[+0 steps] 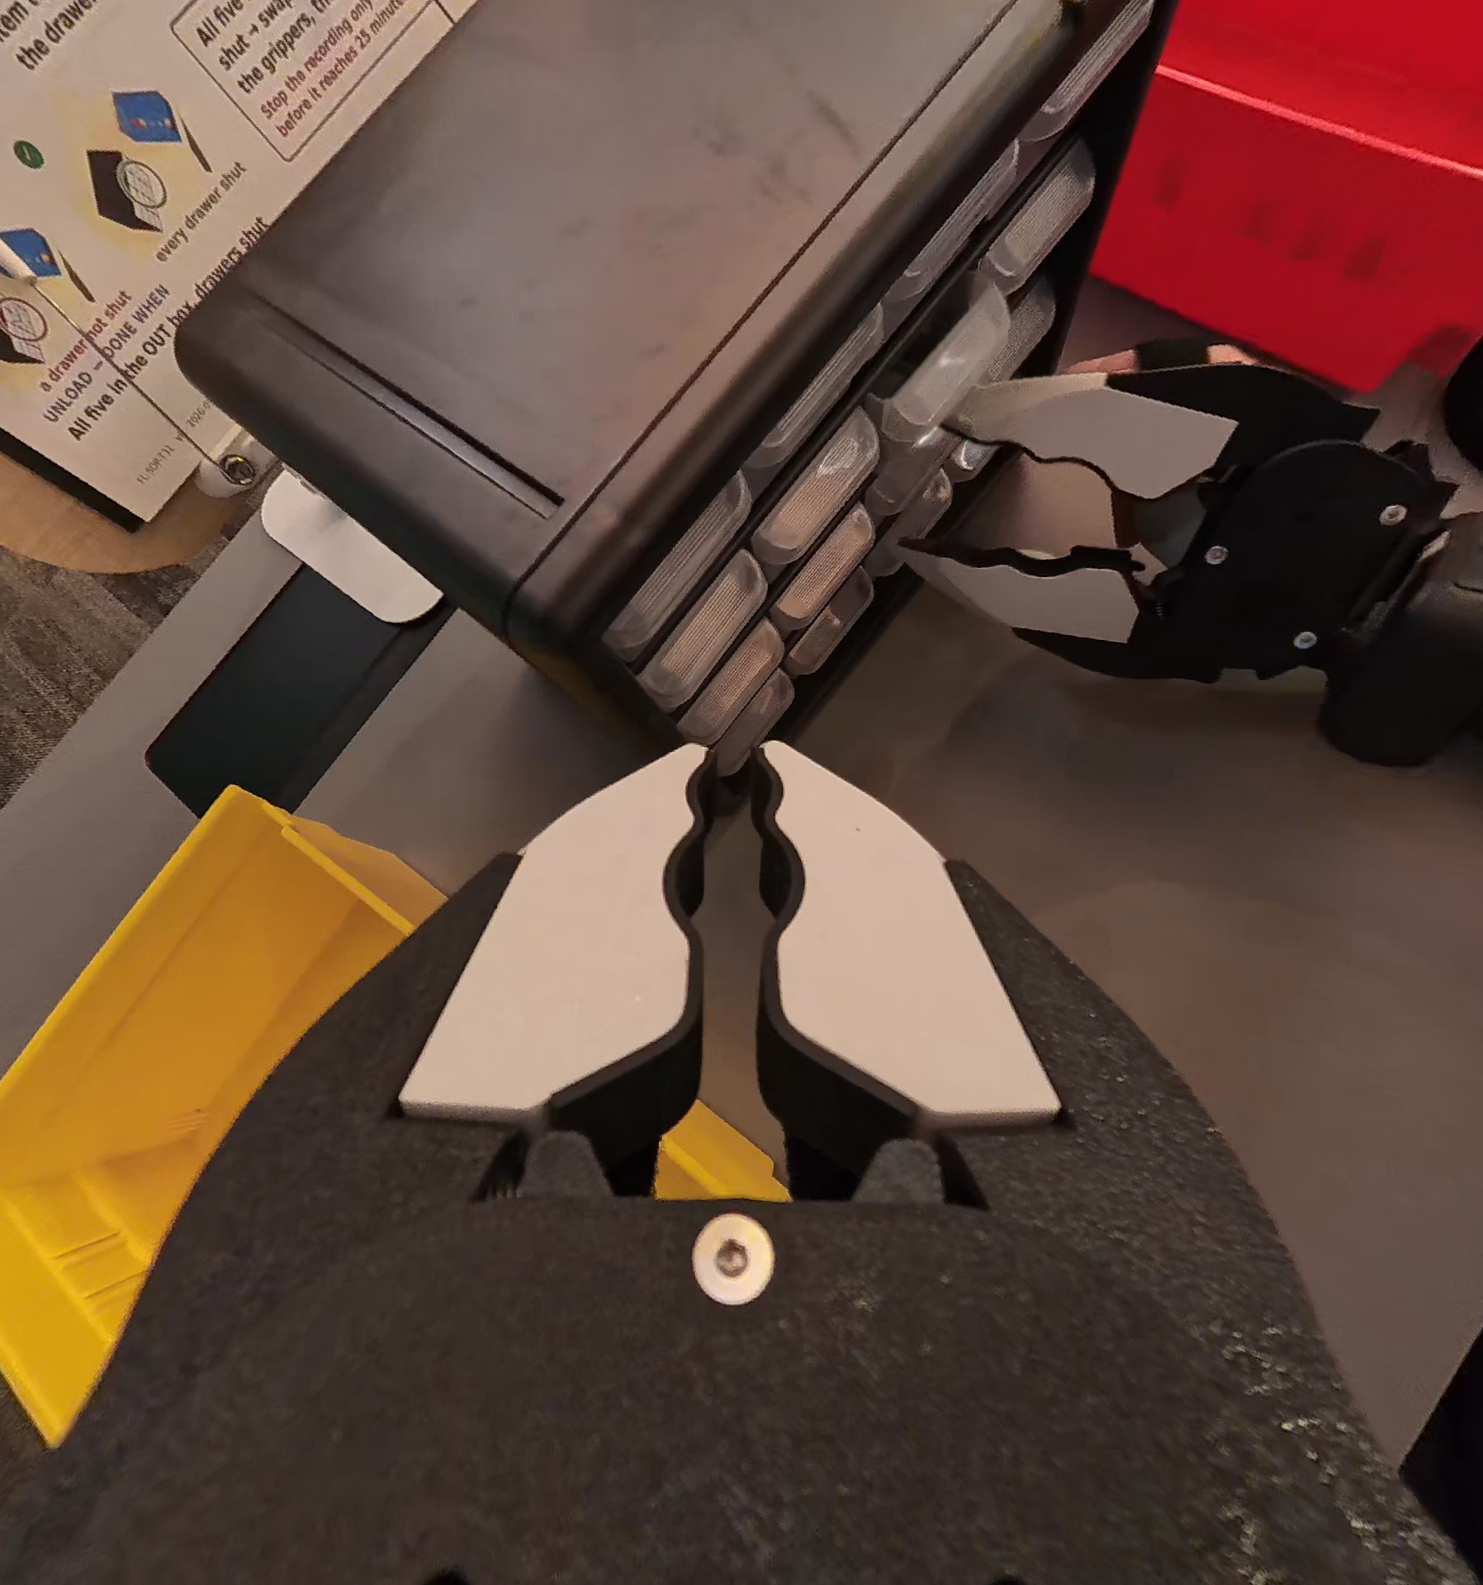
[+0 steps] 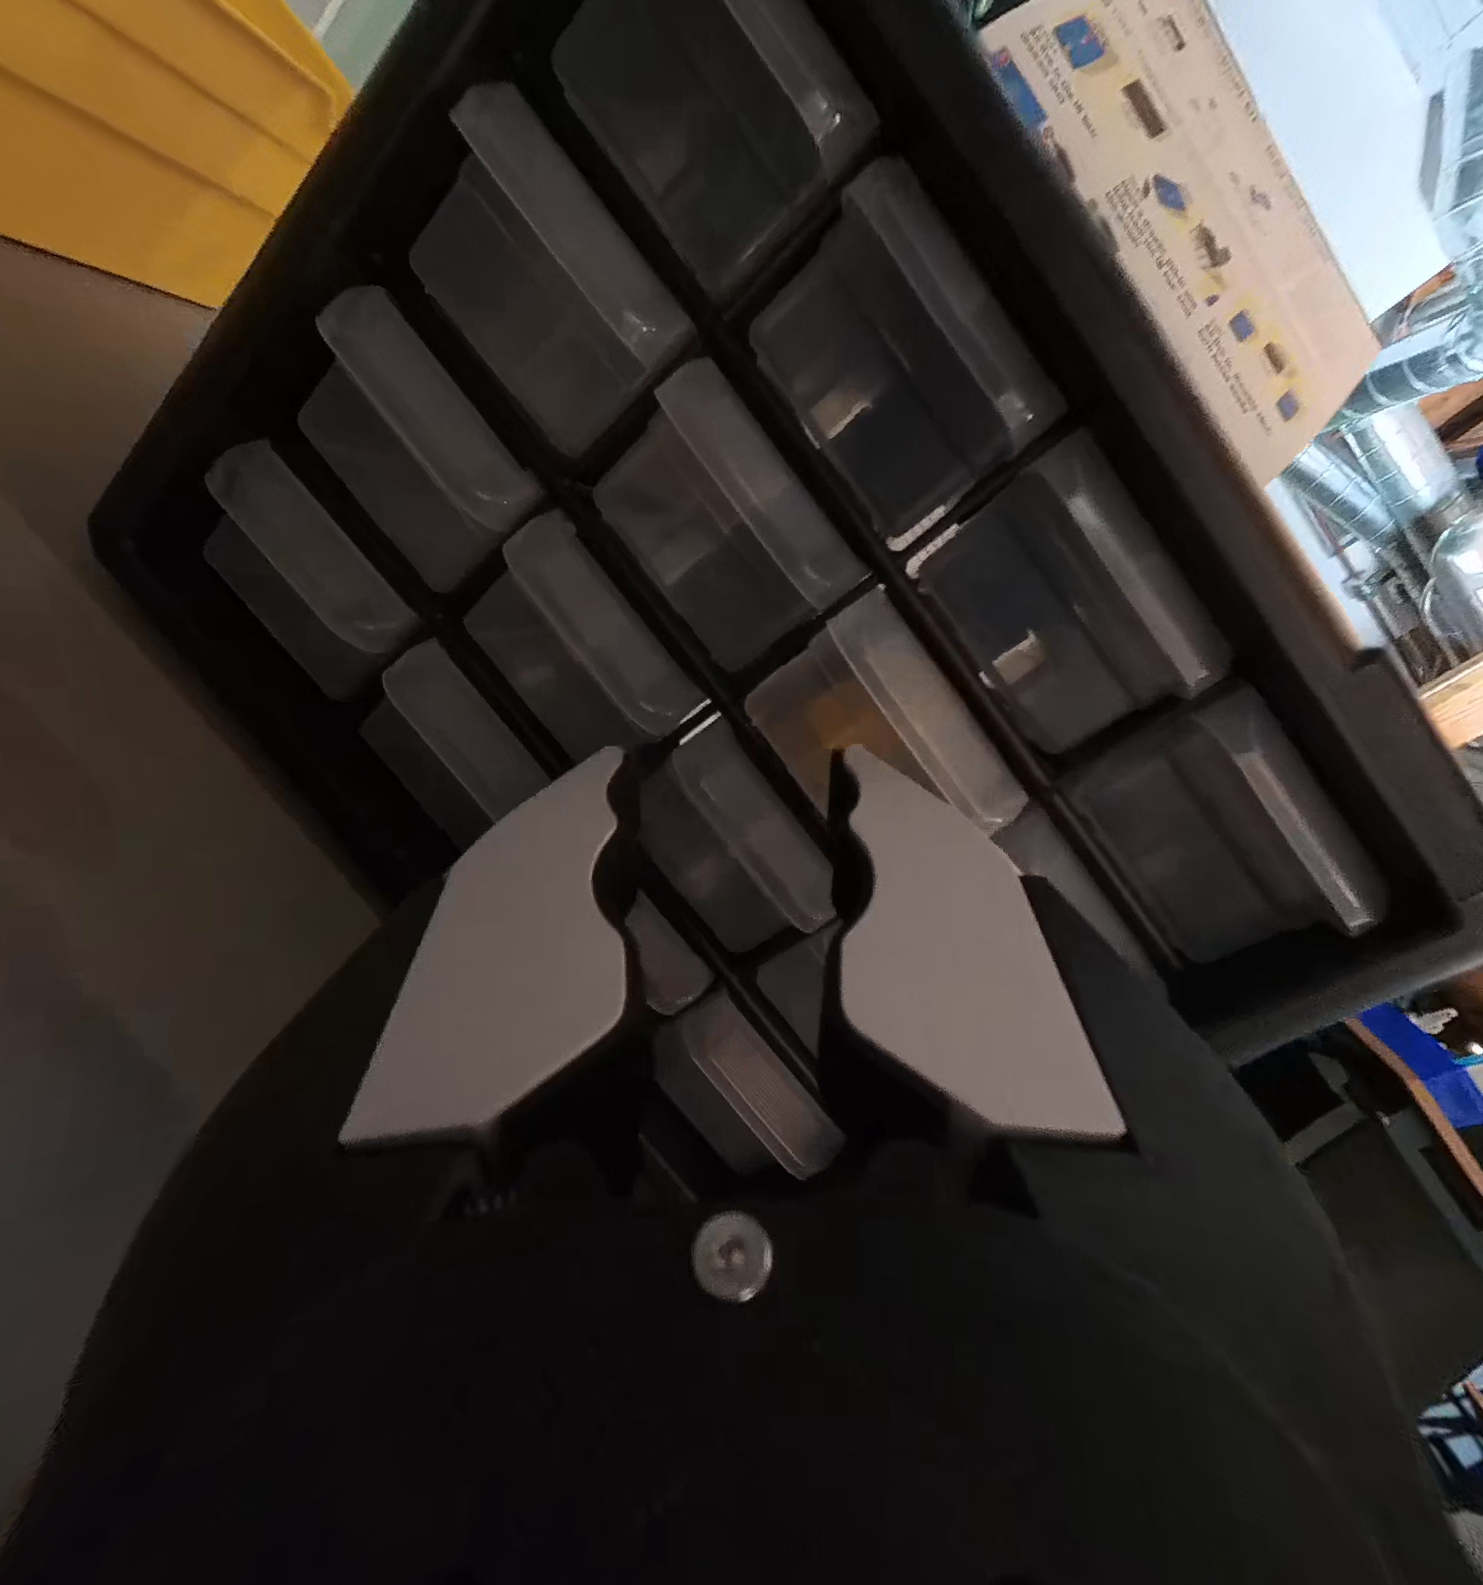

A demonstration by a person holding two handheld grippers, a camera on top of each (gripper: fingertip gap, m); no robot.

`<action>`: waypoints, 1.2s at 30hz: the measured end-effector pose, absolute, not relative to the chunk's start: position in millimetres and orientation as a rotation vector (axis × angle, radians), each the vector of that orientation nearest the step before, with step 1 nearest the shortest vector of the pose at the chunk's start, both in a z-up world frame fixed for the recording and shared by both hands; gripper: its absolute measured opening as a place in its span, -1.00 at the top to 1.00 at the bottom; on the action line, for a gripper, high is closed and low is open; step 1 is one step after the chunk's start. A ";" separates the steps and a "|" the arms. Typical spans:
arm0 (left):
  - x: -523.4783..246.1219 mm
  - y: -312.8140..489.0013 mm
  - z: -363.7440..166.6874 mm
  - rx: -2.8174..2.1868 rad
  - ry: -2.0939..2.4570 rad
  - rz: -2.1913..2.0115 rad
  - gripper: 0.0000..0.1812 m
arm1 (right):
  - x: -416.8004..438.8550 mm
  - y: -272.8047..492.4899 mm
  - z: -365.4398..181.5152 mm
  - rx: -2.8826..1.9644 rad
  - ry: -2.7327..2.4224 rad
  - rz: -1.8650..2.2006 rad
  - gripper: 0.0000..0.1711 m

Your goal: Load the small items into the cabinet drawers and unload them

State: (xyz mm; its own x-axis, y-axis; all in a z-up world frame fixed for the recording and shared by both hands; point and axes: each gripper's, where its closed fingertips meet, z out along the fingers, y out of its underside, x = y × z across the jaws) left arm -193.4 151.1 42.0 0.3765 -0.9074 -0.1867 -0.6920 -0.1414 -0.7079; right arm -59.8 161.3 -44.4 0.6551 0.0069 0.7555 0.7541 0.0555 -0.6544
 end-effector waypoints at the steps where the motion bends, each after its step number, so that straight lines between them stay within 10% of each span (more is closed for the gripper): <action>1: -193.5 151.6 41.7 -1.905 1.378 -0.376 0.93 | -59.0 163.7 -46.4 -1.432 -0.684 -0.634 0.48; 36: -283.9 204.9 39.9 -2.116 1.011 -0.296 0.95 | 25.5 133.9 -5.6 -1.280 -0.516 -1.051 0.84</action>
